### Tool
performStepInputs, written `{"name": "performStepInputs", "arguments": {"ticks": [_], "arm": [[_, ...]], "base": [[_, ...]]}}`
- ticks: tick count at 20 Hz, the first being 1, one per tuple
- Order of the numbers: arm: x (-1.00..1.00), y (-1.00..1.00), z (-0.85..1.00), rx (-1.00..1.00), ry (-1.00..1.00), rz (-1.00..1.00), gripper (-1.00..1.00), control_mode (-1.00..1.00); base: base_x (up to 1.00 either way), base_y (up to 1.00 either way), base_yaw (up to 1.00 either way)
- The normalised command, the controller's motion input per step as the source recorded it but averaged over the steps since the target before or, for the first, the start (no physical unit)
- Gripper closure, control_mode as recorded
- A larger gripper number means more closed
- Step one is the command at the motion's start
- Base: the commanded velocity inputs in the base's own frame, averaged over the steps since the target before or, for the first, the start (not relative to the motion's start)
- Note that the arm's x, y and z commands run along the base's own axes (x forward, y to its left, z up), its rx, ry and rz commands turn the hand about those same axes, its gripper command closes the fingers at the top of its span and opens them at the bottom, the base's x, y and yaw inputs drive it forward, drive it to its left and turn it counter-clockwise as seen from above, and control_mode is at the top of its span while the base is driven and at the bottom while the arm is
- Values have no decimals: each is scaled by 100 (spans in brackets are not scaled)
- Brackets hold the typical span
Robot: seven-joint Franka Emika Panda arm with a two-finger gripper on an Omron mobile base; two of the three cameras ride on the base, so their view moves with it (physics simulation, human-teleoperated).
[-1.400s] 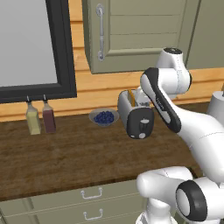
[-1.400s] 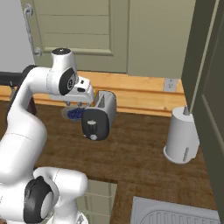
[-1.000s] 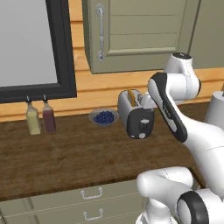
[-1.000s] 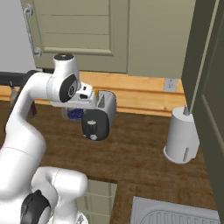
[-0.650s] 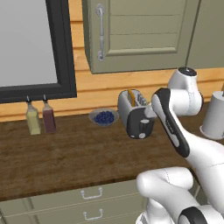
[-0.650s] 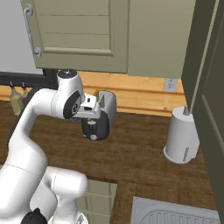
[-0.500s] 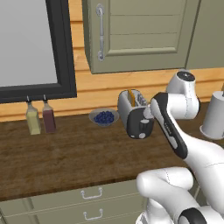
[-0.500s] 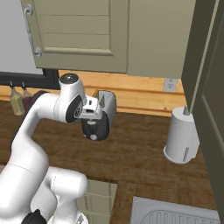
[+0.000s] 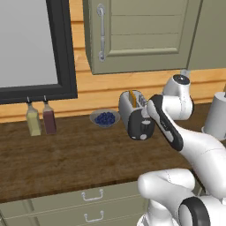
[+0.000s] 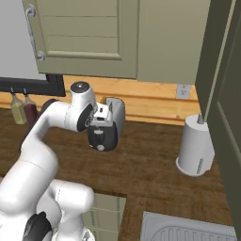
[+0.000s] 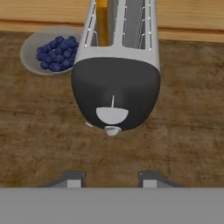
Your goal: Start the toaster. Once the lever pops up, take the bread to the plate on the dining counter.
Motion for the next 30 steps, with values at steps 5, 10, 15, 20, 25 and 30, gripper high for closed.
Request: {"name": "performStepInputs", "arguments": {"ticks": [5, 10, 15, 20, 25, 30], "arm": [[59, 0, -12, 1, 0, 0, 100, -100], [16, 1, -34, 0, 0, 0, 100, -100], [11, 5, -28, 0, 0, 0, 100, -100], [10, 10, -13, 0, 1, 0, 100, -100], [9, 9, -19, 0, 2, 0, 100, -100], [16, 1, -16, 0, 1, 0, 100, -100]], "base": [[0, 0, 0], [0, 0, 0], [0, 0, 0], [0, 0, 0], [0, 0, 0], [0, 0, 0]]}}
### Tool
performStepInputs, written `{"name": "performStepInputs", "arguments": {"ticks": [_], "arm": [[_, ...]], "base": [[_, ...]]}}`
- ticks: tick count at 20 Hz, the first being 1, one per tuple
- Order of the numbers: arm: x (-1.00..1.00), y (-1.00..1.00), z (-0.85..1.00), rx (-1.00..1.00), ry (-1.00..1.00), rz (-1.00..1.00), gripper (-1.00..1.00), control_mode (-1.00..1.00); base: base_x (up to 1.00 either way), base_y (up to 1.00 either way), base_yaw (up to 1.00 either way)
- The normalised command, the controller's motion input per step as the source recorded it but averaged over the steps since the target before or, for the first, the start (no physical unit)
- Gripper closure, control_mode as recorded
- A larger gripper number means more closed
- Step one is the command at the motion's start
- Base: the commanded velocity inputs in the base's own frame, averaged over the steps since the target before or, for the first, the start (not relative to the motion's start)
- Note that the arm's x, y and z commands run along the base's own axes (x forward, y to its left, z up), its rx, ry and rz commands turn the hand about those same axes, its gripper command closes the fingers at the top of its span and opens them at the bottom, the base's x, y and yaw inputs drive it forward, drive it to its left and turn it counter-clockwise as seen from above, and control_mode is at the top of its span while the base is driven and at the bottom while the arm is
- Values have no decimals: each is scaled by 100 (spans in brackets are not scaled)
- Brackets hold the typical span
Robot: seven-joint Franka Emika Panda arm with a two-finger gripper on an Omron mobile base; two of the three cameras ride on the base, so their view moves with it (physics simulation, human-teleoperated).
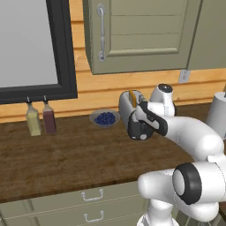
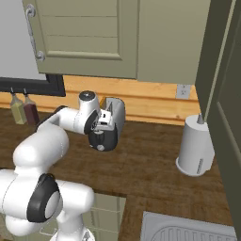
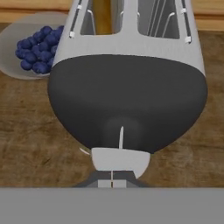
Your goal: Start the toaster. Once the lever pops up, take the bread to the plate on the dining counter.
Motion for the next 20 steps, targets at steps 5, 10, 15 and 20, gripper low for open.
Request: {"name": "performStepInputs", "arguments": {"ticks": [5, 10, 15, 20], "arm": [[1, 0, -16, 0, 0, 0, 100, -100], [5, 0, -17, 0, 0, 0, 100, -100], [2, 0, -10, 2, 0, 0, 100, -100], [-4, -1, -33, 1, 0, 0, 100, -100]], "base": [[0, 0, 0], [0, 0, 0], [0, 0, 0], [0, 0, 0]]}}
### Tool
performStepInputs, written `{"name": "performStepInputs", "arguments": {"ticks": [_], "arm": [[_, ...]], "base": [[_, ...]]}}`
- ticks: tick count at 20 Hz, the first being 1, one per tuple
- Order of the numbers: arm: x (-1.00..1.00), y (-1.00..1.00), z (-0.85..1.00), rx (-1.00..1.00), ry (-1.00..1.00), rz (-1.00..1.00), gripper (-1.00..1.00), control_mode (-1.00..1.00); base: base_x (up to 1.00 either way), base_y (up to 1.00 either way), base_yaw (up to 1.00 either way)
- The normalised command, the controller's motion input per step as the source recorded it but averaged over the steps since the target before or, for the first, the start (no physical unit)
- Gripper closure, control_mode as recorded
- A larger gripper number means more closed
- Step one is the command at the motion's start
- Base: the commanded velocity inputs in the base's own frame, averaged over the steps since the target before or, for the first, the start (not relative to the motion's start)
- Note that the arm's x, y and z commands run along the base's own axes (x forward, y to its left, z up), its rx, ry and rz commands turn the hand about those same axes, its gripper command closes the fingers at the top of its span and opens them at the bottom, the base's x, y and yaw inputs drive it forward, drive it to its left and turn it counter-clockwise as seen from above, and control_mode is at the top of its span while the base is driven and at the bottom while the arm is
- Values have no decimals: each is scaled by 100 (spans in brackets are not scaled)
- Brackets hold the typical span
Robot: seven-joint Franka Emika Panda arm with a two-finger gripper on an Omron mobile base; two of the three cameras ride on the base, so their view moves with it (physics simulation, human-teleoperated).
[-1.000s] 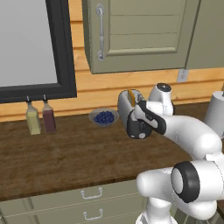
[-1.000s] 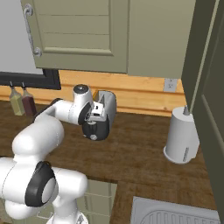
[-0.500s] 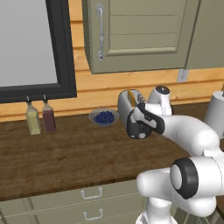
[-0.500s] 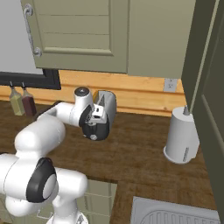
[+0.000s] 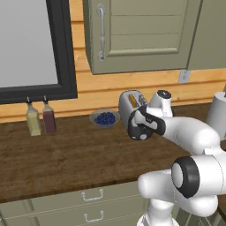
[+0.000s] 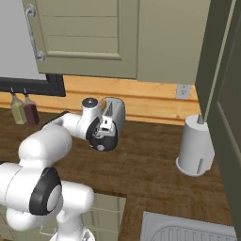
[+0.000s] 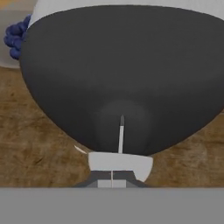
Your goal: Start the toaster. Once the lever pops up, take the bread to the plate on the dining counter.
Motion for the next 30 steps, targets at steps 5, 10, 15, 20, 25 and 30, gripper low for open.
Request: {"name": "performStepInputs", "arguments": {"ticks": [5, 10, 15, 20, 25, 30], "arm": [[-4, 0, -55, 0, 0, 0, 100, -100], [-4, 0, -61, 0, 0, 0, 100, -100], [-33, 3, -66, 0, 0, 0, 100, -100], [-48, 9, -35, 1, -1, 0, 100, -100], [-69, 0, 94, 3, -4, 0, 100, -100], [-52, 1, 100, 0, -2, 3, 100, -100]], "base": [[0, 0, 0], [0, 0, 0], [0, 0, 0], [0, 0, 0], [0, 0, 0], [0, 0, 0]]}}
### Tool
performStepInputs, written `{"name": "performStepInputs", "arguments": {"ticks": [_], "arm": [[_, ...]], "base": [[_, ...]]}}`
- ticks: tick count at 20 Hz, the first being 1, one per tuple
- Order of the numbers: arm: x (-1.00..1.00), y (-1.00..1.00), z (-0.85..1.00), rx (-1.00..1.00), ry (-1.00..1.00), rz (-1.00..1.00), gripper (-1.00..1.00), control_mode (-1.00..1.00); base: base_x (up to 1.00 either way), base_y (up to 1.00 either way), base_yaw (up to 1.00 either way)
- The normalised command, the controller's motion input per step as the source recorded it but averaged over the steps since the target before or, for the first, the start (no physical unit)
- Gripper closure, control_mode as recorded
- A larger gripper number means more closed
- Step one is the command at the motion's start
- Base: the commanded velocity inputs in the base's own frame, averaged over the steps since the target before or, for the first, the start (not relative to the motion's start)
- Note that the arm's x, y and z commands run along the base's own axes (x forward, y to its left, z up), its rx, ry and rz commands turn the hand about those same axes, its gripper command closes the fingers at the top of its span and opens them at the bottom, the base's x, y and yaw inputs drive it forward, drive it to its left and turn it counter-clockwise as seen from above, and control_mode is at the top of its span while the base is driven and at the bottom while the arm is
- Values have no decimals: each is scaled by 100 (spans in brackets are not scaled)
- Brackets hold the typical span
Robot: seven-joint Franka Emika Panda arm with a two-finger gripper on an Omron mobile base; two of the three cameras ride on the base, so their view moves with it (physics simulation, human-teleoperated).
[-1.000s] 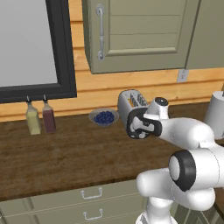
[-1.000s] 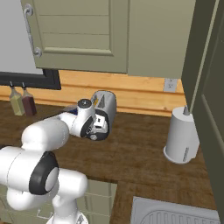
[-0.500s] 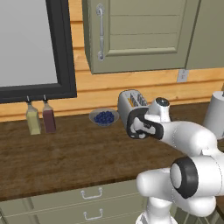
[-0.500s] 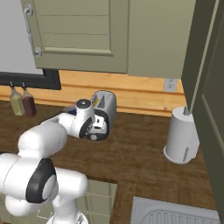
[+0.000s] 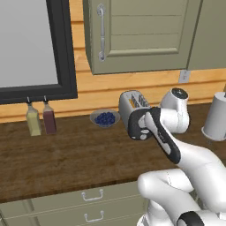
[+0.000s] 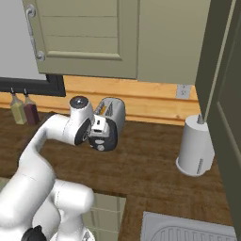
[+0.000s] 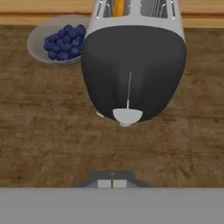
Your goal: Start the toaster. Once the lever pops up, take the bread to the plate on the dining counter.
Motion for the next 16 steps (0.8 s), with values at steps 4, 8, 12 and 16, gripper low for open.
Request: {"name": "performStepInputs", "arguments": {"ticks": [4, 8, 12, 16], "arm": [[-20, 0, 100, -1, -3, 1, 100, -100], [1, 4, 71, -6, -6, 0, 100, -100], [23, 14, 46, -11, -13, -1, 100, -100], [62, 17, 21, -10, -1, -3, -100, -100]], "base": [[0, 0, 0], [0, 0, 0], [0, 0, 0], [0, 0, 0]]}}
